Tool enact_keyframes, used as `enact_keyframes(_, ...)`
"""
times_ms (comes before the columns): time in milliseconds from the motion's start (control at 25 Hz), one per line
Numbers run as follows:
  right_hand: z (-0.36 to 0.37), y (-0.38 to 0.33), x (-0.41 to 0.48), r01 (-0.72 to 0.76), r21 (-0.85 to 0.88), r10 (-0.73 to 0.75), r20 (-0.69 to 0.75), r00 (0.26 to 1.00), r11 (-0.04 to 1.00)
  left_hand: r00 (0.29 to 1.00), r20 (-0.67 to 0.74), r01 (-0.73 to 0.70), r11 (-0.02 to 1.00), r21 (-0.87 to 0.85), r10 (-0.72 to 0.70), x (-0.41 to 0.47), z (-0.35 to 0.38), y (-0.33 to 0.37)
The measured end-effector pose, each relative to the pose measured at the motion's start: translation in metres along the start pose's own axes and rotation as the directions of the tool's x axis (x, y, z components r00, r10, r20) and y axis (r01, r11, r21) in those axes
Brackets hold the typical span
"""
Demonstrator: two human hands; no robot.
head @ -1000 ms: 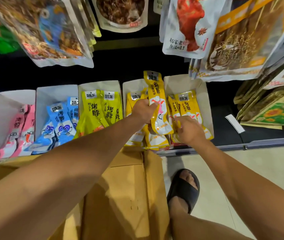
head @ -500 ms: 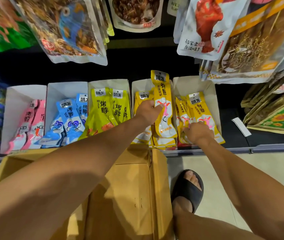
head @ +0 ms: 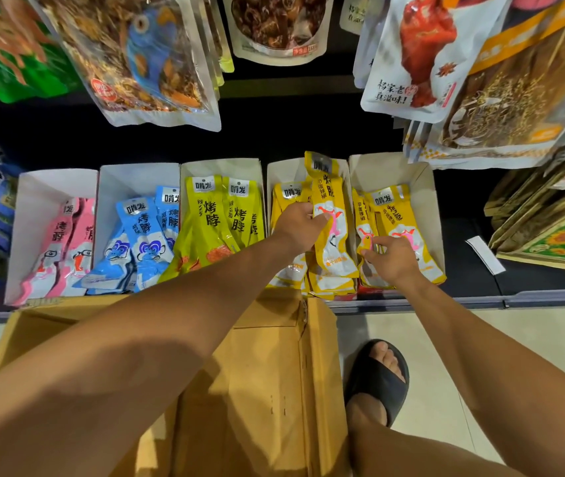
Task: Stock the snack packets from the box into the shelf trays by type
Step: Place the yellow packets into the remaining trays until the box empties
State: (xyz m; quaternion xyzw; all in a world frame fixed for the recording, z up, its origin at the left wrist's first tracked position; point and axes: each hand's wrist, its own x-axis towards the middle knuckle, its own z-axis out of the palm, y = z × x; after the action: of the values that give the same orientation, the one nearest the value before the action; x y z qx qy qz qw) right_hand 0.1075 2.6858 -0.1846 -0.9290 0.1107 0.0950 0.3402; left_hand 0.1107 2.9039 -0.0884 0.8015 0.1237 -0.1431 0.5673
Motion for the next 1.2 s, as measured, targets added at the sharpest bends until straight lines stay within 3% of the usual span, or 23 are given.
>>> enact_keyframes(80, -0.008, -0.008, -0.006, -0.126, 0.235, 0.110, 0.078, 0.991, 0.964, 0.998, 0.006, 0.064, 0.998, -0.006, -0.064, -0.001, 0.003, 0.002)
enact_keyframes(160, -0.023, -0.025, -0.017, -0.338, 0.513, 0.230, 0.264, 0.937, 0.789, 0.998, 0.029, 0.054, 0.998, 0.013, -0.054, -0.002, 0.011, 0.004)
enact_keyframes(200, -0.032, -0.032, -0.023, -0.413, 0.560, 0.248, 0.349, 0.904, 0.718, 0.998, 0.042, 0.038, 0.999, 0.020, -0.039, -0.005, 0.017, 0.007)
enact_keyframes(320, -0.044, -0.033, -0.028, -0.488, 0.580, 0.232, 0.460, 0.857, 0.652, 0.998, 0.059, -0.027, 0.996, 0.088, 0.021, -0.008, 0.040, 0.015)
enact_keyframes(480, -0.041, -0.019, -0.025, -0.454, 0.669, 0.222, 0.407, 0.886, 0.589, 0.983, 0.141, -0.153, 0.941, 0.301, 0.115, -0.013, 0.065, 0.021)
enact_keyframes(520, -0.040, -0.014, -0.023, -0.417, 0.665, 0.239, 0.346, 0.907, 0.620, 0.971, 0.163, -0.229, 0.870, 0.437, 0.173, -0.013, 0.067, 0.018)
enact_keyframes(560, -0.039, -0.007, -0.018, -0.369, 0.613, 0.259, 0.264, 0.929, 0.699, 0.942, 0.201, -0.334, 0.710, 0.620, 0.268, -0.015, 0.066, 0.014)
enact_keyframes(640, -0.040, -0.001, -0.009, -0.262, 0.398, 0.256, 0.070, 0.964, 0.879, 0.848, 0.382, -0.486, 0.253, 0.837, 0.367, -0.019, 0.066, 0.006)
enact_keyframes(720, -0.041, 0.001, -0.001, -0.198, 0.145, 0.205, -0.031, 0.978, 0.969, 0.811, 0.544, -0.546, -0.056, 0.836, 0.213, -0.021, 0.066, -0.001)
enact_keyframes(800, -0.040, 0.004, 0.006, -0.152, -0.098, 0.145, -0.078, 0.986, 0.983, 0.830, 0.556, -0.542, -0.170, 0.823, 0.044, -0.019, 0.069, -0.008)
enact_keyframes(880, -0.037, 0.011, 0.008, -0.095, -0.221, 0.058, -0.166, 0.984, 0.971, 0.839, 0.543, -0.530, -0.269, 0.804, -0.030, -0.019, 0.072, -0.006)
enact_keyframes(960, -0.037, 0.013, 0.004, -0.081, -0.249, 0.033, -0.190, 0.981, 0.965, 0.837, 0.544, -0.530, -0.333, 0.780, -0.058, -0.019, 0.075, 0.001)
enact_keyframes(1040, -0.034, 0.016, 0.001, -0.090, -0.284, 0.054, -0.131, 0.990, 0.955, 0.835, 0.546, -0.534, -0.356, 0.767, -0.076, -0.019, 0.076, 0.009)
enact_keyframes(1200, -0.037, 0.020, -0.001, -0.134, -0.291, 0.095, -0.145, 0.985, 0.947, 0.843, 0.527, -0.523, -0.384, 0.761, -0.104, -0.015, 0.080, 0.011)
